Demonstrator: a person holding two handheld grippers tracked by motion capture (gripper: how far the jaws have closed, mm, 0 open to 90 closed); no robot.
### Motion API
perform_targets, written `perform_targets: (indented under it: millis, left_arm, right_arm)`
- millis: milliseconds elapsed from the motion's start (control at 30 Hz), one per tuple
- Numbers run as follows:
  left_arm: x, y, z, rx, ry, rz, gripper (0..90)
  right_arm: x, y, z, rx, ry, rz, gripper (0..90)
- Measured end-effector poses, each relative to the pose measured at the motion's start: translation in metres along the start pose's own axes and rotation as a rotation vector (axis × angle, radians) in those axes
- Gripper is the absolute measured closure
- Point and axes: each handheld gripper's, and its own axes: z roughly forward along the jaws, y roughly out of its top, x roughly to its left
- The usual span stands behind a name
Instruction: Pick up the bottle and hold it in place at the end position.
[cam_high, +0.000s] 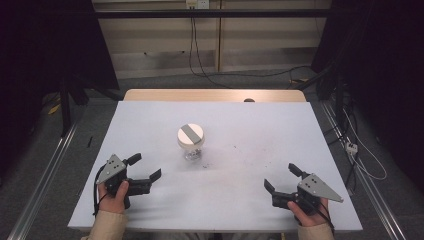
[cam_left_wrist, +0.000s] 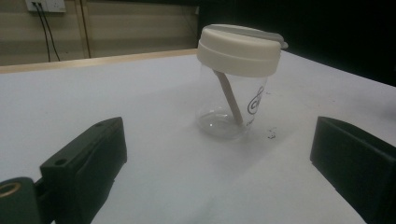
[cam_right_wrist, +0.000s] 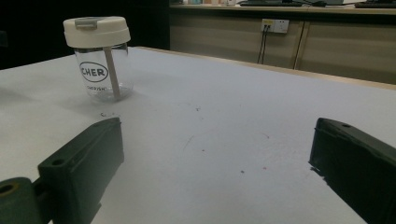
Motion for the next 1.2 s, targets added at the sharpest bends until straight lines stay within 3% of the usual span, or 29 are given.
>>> perform_targets:
  millis: [367,533,1200]
  left_arm:
    - [-0.006,0.003,0.007,-0.012,-0.006,-0.015,3.3]
    - [-0.007,0.008,0.016,-0.012,0.017,-0.026,3.2]
    - [-0.015,0.021,0.062,0.037,0.01,-0.009,3.6]
  right_arm:
    - [0.0,0.001,0.001,0.0,0.0,-0.002,2.8]
    - [0.0,0.002,0.001,-0.009,0.001,-0.002,2.9]
    - [-0.001,0.002,0.002,-0.011,0.0,-0.003,3.2]
